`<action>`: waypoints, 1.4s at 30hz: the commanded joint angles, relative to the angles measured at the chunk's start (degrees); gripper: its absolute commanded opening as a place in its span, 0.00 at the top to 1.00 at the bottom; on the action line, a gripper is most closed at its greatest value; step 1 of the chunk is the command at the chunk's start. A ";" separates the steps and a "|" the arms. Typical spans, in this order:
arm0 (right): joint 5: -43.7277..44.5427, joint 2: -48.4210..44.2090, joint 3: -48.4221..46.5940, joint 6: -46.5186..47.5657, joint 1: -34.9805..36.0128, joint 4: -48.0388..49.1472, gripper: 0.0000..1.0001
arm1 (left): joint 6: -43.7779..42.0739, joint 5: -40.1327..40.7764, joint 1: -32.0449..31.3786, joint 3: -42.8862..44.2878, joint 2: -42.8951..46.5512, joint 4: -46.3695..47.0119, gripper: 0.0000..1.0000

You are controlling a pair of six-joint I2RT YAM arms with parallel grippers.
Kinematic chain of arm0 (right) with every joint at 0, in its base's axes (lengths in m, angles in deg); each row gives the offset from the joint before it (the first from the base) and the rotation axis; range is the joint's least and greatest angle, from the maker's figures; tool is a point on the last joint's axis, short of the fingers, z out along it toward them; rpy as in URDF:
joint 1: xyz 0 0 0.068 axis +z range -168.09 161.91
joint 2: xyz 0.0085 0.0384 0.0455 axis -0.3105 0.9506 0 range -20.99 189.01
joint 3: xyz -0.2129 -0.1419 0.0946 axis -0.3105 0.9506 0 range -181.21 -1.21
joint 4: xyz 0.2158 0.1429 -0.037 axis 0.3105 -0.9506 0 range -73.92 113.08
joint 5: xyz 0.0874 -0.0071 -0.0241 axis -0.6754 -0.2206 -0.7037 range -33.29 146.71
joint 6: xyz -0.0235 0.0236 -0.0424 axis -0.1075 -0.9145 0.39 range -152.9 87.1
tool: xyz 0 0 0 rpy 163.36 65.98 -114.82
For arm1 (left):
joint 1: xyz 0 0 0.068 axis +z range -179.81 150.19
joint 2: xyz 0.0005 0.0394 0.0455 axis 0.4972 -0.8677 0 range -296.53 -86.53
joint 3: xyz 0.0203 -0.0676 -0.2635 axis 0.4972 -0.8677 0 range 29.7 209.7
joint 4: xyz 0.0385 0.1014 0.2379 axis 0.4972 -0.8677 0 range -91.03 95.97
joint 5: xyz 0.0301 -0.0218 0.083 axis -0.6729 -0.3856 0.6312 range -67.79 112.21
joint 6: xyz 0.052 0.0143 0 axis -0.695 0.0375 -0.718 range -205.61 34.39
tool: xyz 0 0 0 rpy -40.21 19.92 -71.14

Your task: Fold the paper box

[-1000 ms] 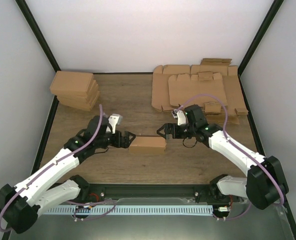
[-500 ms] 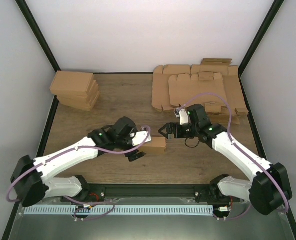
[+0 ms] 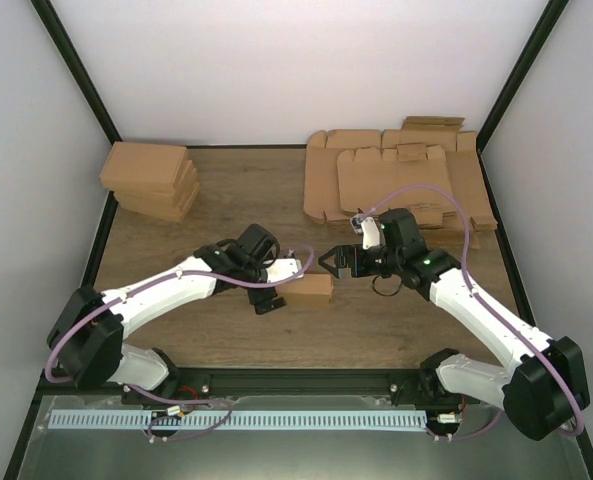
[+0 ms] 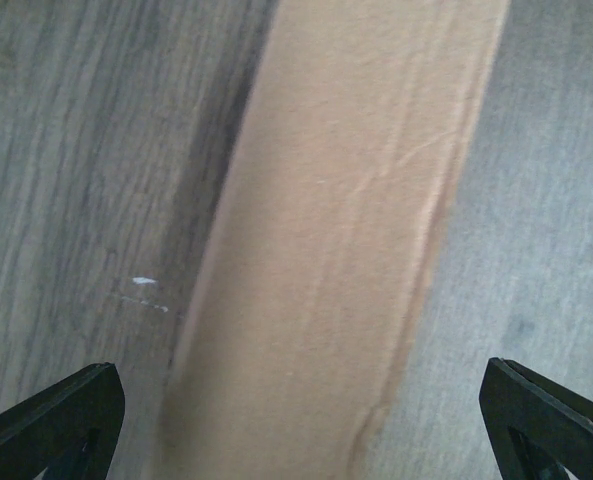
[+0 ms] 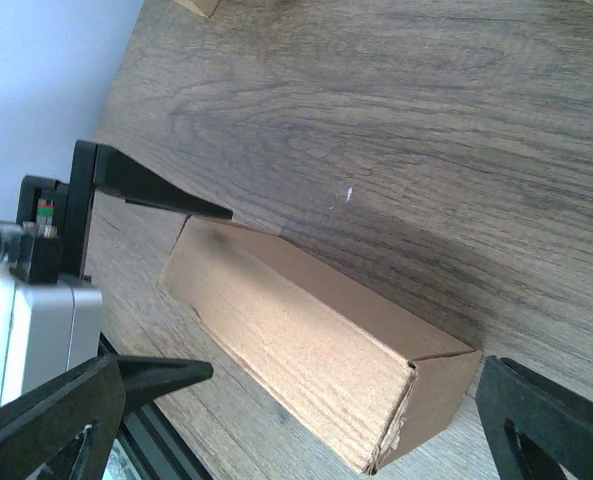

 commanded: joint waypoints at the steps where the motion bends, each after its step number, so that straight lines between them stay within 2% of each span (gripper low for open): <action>1: -0.68 -0.83 -1.71 1.16 0.18 -0.07 0.00 | -2.20 -0.07 1.39 0.82 -1.20 1.80 0.00; 6: -0.25 -0.30 -1.60 0.96 0.19 0.13 0.00 | -3.89 -0.05 1.34 0.48 -2.74 2.33 0.03; 14: 1.06 0.57 -2.13 1.09 0.18 -0.43 0.00 | -6.47 0.10 1.22 0.40 -1.47 2.40 0.34; 21: 3.04 1.55 -2.58 0.18 0.11 -0.88 0.00 | -6.19 7.61 -0.03 -1.74 3.49 4.17 0.51; 28: 8.09 1.94 -4.32 -3.04 -0.13 -2.07 0.00 | -8.18 19.64 -4.27 -7.34 11.21 8.27 0.52; 32: 7.45 3.05 -5.24 -5.56 -0.56 -2.44 0.00 | -9.12 25.36 -6.35 -9.30 14.62 10.46 0.54; 42: 3.36 4.51 -5.45 -12.27 -0.94 -2.48 0.00 | -10.55 32.43 -9.34 -11.64 18.39 12.54 0.54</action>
